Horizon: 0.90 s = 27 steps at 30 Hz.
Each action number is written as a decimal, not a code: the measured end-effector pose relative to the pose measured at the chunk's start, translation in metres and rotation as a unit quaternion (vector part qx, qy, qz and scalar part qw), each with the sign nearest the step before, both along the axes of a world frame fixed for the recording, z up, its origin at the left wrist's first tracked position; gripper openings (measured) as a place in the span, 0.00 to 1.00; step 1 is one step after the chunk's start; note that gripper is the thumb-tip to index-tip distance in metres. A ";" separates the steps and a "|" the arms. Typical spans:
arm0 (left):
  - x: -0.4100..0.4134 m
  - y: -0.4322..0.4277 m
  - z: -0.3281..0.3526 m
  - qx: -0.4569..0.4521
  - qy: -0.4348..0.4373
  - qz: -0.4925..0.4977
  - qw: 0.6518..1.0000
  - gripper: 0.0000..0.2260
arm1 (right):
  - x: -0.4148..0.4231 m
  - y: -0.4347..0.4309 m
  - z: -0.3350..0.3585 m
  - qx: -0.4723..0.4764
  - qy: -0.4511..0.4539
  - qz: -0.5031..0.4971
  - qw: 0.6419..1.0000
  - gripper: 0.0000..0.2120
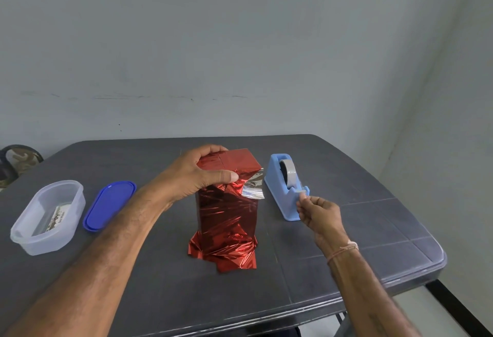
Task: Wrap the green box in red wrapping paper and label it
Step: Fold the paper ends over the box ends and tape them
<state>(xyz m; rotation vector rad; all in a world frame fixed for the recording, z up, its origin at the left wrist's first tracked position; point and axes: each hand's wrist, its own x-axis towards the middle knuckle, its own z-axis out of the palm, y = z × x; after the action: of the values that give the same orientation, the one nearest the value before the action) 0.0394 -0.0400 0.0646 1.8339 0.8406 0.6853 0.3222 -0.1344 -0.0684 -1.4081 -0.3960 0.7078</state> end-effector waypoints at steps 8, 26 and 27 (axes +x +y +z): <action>0.001 0.001 -0.001 -0.009 -0.001 -0.003 1.000 0.33 | 0.005 -0.009 0.000 0.037 0.064 0.025 0.997 0.10; 0.000 0.007 -0.004 0.006 0.010 -0.002 1.000 0.32 | -0.006 0.006 -0.027 -0.043 -0.065 -0.076 0.994 0.10; 0.001 0.005 -0.003 0.006 0.009 -0.002 1.000 0.31 | -0.007 0.005 -0.028 -0.059 -0.076 -0.083 0.992 0.09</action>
<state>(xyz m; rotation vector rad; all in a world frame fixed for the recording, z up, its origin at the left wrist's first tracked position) 0.0399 -0.0345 0.0617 1.8545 0.8454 0.6727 0.3155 -0.1292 -0.0965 -1.5931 -0.3542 0.4964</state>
